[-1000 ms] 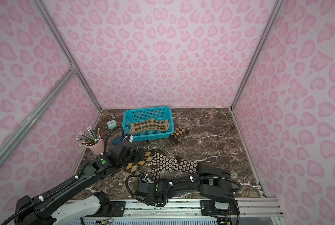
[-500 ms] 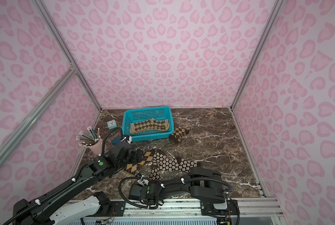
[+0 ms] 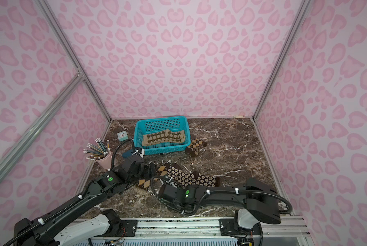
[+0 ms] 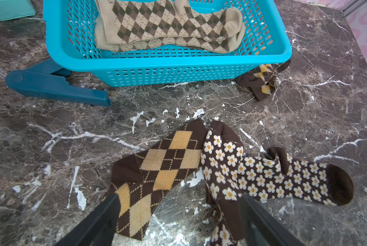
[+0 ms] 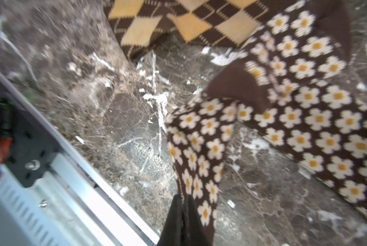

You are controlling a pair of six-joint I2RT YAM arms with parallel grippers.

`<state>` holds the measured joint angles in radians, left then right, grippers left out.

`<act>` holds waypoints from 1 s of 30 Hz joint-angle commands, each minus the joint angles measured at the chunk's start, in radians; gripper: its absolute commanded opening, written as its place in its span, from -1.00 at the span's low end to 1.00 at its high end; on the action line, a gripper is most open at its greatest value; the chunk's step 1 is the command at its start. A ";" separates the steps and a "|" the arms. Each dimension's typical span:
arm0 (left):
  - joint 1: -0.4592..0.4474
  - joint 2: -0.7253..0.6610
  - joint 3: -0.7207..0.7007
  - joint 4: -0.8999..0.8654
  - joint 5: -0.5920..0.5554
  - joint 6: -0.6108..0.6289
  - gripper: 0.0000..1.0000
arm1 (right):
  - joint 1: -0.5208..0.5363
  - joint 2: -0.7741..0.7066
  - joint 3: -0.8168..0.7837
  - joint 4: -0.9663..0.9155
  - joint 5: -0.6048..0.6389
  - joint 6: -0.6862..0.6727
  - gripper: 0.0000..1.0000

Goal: Place the socks together as a pair
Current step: Adjust the sock to the sock.

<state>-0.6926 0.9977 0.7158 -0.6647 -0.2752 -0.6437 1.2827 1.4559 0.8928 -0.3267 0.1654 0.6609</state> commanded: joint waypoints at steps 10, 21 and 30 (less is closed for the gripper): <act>-0.024 0.020 0.019 0.065 0.013 0.031 0.74 | -0.544 -0.568 -0.352 0.058 -0.499 0.011 -1.00; -0.195 0.198 0.088 0.129 -0.060 -0.009 0.73 | -0.932 -0.750 -0.426 -0.205 -0.453 -0.012 -1.00; -0.333 0.294 0.145 0.204 -0.074 -0.042 0.71 | -0.941 -0.812 -0.394 -0.271 -0.368 0.020 -1.00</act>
<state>-0.9970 1.2877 0.8417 -0.5449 -0.3271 -0.6720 0.3462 0.6609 0.4702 -0.5636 -0.2478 0.6666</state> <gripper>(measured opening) 0.856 0.072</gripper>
